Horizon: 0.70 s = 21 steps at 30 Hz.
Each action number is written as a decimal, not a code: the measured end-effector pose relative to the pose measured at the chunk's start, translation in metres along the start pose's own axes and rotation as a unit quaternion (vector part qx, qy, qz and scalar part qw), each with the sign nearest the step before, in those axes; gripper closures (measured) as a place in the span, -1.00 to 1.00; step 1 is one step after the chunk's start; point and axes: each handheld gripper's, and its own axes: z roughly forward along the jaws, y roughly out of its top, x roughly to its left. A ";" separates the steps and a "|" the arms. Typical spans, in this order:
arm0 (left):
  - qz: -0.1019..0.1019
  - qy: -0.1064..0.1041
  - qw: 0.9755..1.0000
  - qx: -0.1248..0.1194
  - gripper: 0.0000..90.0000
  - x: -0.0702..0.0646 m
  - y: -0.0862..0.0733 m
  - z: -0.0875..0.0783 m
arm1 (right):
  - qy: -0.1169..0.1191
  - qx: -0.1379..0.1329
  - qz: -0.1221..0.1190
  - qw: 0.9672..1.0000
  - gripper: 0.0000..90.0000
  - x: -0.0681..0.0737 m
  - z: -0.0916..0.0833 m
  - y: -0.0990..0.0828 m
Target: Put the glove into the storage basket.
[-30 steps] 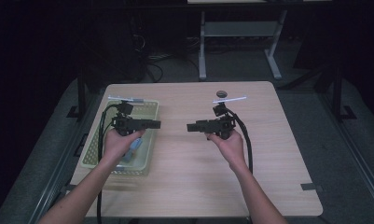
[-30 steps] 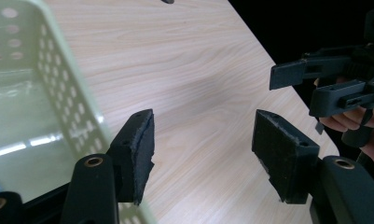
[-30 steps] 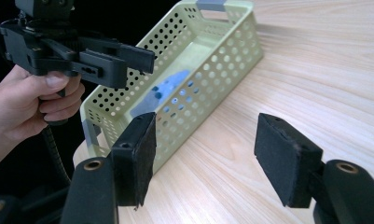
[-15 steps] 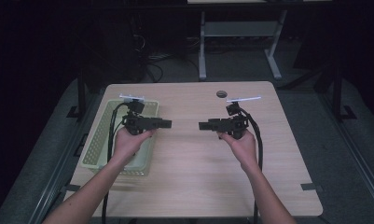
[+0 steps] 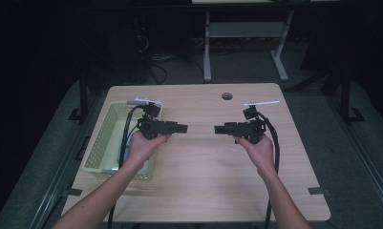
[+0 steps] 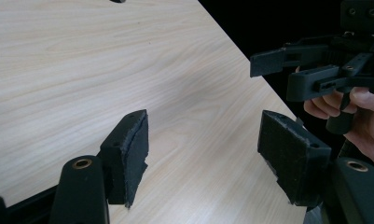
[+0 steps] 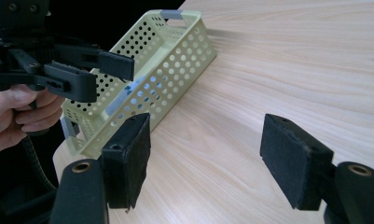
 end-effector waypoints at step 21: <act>0.016 -0.022 0.999 0.020 -0.34 -0.024 -0.008 0.033 | -0.019 -0.001 0.011 1.000 -0.30 -0.027 -0.031 -0.021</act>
